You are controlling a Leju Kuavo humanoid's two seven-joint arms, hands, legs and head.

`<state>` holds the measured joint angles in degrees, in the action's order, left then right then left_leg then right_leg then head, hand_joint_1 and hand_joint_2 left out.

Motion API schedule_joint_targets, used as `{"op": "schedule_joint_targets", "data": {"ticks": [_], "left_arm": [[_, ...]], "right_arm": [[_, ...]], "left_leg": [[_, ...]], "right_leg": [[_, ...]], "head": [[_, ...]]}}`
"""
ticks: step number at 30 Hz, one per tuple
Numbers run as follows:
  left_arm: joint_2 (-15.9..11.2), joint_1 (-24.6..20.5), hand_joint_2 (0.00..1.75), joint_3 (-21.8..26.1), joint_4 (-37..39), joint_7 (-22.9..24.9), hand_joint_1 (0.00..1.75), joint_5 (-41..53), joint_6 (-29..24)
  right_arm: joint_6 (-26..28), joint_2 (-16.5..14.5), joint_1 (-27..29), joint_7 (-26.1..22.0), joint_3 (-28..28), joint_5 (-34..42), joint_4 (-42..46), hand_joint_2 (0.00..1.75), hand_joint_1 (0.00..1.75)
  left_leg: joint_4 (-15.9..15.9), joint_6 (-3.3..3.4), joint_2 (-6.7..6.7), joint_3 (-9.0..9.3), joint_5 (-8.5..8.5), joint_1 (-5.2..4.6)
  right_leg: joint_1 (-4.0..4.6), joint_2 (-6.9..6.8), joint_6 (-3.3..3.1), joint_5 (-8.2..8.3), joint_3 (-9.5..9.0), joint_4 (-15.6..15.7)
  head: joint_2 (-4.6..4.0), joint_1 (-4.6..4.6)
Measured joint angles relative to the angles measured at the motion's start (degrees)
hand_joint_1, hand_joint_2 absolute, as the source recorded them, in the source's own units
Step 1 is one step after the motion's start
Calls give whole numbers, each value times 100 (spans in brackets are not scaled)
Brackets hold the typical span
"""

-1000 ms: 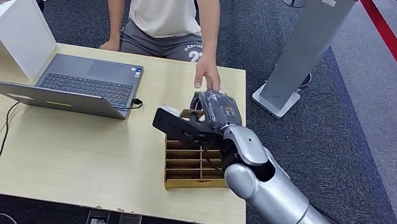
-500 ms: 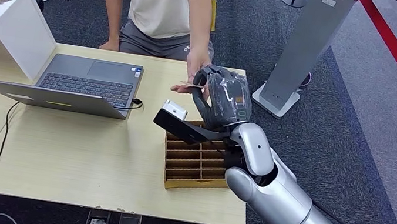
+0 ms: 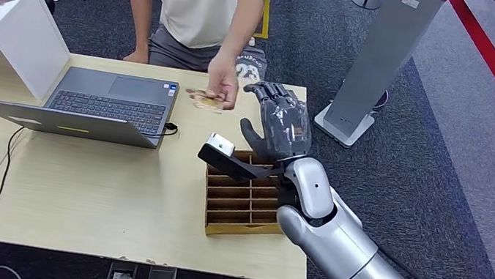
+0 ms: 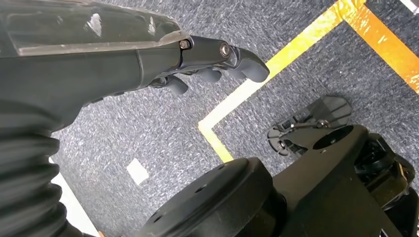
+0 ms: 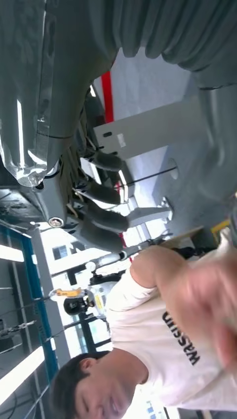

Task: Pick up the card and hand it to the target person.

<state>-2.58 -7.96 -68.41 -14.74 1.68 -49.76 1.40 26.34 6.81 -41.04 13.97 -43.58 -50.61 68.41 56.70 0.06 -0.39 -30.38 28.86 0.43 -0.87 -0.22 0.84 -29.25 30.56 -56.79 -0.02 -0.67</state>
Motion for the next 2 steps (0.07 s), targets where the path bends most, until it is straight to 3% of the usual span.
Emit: {"op": "schedule_joint_targets", "data": {"ticks": [2], "left_arm": [[0,0,0,0,1,-2,0,-10,-31]], "right_arm": [[63,-28,35,-176,31,320,-61,175,0]], "left_leg": [[0,0,0,0,0,0]], "right_leg": [[0,0,0,0,0,0]], "head": [[0,-1]]}}
